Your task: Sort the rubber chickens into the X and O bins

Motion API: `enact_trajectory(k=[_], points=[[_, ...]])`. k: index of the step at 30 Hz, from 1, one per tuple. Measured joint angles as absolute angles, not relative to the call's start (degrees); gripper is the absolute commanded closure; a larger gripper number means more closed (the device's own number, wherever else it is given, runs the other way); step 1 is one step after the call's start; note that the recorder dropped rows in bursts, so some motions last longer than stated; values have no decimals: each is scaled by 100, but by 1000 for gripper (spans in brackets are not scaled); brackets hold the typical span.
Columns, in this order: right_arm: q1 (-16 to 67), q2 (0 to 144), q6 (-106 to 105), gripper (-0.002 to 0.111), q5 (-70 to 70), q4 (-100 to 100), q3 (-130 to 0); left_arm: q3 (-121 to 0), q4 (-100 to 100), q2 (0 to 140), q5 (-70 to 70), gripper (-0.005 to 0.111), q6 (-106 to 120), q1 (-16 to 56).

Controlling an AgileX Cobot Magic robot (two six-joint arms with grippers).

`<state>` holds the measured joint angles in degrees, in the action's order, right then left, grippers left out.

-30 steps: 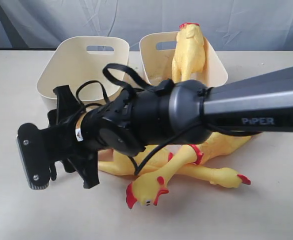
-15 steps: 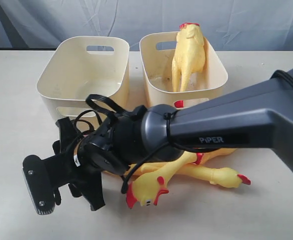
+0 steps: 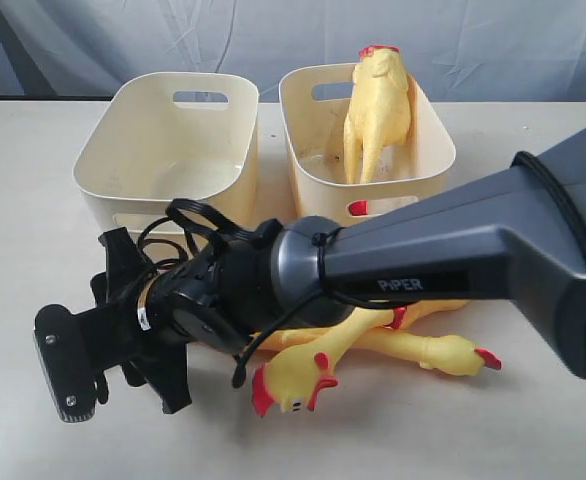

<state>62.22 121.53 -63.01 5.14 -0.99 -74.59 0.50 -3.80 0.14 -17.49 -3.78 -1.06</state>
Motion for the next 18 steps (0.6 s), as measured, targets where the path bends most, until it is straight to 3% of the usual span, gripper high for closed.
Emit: enact_trajectory(k=[7,18], points=[[6222,12473,-6301,56,560,140,-8009,50,-380,14,-1749,107,-378,-106],[6222,12576,-6149,56,1500,187,-8281,50,-380,14,-1749,107,-378,-106]])
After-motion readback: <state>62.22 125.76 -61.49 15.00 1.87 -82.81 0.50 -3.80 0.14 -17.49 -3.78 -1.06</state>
